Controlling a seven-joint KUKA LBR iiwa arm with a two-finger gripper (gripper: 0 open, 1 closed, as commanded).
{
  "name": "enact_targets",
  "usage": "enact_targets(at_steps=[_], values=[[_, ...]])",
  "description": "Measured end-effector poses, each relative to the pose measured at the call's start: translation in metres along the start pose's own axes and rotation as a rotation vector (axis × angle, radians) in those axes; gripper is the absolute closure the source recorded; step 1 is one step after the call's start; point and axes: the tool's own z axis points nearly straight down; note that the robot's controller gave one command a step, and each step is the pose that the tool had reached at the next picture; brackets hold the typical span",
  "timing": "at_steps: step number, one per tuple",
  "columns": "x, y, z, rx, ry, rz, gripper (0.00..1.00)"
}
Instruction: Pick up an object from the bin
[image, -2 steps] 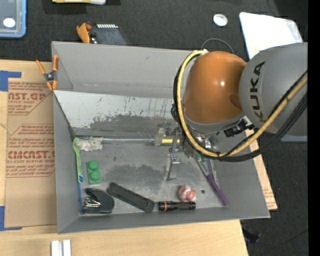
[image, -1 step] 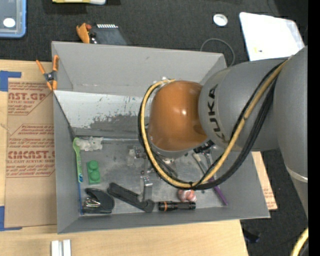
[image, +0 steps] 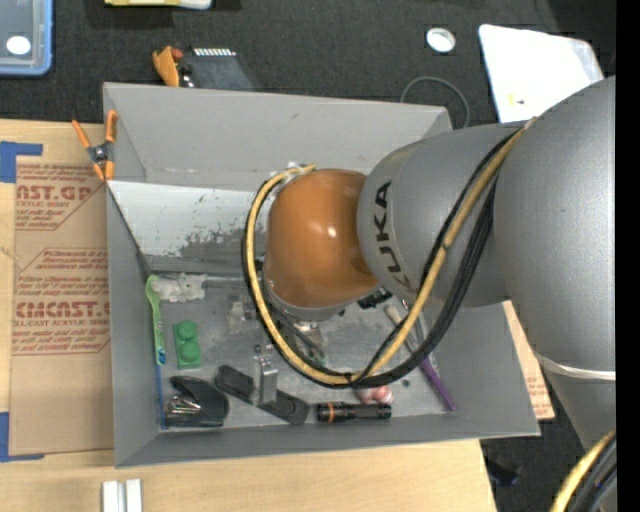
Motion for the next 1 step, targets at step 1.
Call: enact_targets(at_steps=[1], values=[[0.0246,-0.0153,0.0196,0.001,0.013,-0.027,0.00]])
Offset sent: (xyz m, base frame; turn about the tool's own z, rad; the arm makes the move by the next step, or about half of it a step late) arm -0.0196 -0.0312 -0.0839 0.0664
